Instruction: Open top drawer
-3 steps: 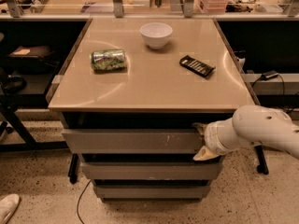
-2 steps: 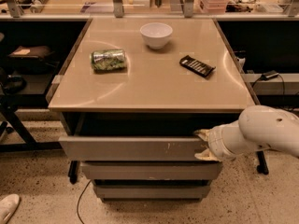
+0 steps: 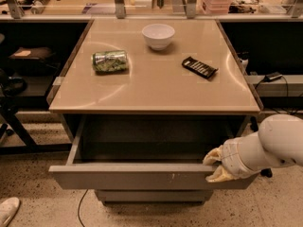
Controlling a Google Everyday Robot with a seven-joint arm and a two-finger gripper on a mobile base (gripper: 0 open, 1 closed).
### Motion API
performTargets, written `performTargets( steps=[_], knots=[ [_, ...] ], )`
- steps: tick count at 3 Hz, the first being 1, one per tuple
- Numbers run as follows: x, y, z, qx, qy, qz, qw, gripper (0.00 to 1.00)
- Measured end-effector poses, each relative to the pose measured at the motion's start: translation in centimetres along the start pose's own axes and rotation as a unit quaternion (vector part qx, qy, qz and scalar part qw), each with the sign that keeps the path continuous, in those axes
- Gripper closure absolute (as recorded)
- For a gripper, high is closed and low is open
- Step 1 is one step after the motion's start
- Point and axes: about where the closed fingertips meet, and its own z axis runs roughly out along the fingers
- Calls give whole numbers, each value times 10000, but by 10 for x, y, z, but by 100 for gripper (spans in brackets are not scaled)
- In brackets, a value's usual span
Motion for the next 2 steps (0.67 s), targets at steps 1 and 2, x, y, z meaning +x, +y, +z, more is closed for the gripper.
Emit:
performTargets(
  steps=[1,2],
  knots=[
    [-2,0,-2,0,0,0,10000,63],
    [-2,0,-1,-12,-6,6,10000,40]
  ],
)
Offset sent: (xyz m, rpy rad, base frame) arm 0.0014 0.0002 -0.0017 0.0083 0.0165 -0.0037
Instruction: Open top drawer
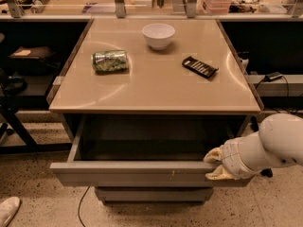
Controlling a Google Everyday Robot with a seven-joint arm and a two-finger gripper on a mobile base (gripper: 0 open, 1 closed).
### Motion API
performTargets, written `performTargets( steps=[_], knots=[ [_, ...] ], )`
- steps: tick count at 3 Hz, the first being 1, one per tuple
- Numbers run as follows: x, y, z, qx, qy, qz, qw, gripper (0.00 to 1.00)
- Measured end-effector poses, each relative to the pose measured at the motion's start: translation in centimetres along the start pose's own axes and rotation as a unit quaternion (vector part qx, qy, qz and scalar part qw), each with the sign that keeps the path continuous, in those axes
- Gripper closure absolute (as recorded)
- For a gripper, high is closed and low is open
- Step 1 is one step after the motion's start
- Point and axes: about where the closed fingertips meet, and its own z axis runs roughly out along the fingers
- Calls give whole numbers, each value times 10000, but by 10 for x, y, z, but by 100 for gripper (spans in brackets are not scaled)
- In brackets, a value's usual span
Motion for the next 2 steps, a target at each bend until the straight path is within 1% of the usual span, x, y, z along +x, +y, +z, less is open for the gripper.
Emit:
performTargets(
  steps=[1,2],
  knots=[
    [2,6,-1,-75,-81,45,9999,16],
    [16,50,1,-434,-373,258,9980,18]
  ],
)
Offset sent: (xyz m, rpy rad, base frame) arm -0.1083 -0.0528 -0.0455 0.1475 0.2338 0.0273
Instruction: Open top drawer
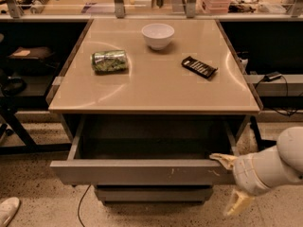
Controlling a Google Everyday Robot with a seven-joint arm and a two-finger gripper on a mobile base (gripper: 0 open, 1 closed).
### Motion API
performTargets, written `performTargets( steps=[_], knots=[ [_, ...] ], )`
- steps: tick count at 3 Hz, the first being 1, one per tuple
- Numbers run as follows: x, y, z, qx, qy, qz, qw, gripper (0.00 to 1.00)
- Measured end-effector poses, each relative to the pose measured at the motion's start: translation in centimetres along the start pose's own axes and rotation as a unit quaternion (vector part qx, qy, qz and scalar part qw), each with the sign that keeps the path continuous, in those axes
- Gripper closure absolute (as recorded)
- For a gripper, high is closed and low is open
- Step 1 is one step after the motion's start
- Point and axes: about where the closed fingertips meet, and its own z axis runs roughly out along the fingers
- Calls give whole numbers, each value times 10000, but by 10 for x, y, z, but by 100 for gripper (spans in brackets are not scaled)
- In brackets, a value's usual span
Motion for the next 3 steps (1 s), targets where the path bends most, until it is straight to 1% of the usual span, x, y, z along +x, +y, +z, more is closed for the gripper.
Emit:
performTargets(
  steps=[1,3],
  knots=[
    [10,30,-2,-254,-189,74,9995,42],
    [4,27,-14,-254,-190,74,9995,88]
  ],
)
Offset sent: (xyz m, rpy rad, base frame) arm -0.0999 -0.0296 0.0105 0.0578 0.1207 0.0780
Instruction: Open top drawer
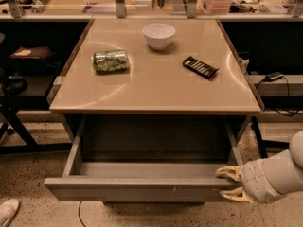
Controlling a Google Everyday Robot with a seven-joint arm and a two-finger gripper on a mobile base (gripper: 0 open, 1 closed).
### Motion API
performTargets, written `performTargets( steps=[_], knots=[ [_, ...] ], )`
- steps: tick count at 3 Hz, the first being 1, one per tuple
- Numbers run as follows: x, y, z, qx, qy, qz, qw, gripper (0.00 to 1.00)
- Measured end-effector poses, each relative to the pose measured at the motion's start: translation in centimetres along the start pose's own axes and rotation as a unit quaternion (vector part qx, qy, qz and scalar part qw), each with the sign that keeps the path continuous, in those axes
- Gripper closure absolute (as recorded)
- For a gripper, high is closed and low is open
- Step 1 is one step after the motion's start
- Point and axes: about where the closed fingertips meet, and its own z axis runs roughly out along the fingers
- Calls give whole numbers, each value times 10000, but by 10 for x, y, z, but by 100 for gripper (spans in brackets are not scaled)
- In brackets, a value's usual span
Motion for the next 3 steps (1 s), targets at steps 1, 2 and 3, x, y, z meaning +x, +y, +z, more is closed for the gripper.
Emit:
performTargets(
  steps=[1,2,3],
  knots=[
    [-14,11,-4,-19,-71,-88,9999,100],
    [-14,11,-4,-19,-71,-88,9999,80],
    [-14,11,-4,-19,-71,-88,9999,59]
  ],
)
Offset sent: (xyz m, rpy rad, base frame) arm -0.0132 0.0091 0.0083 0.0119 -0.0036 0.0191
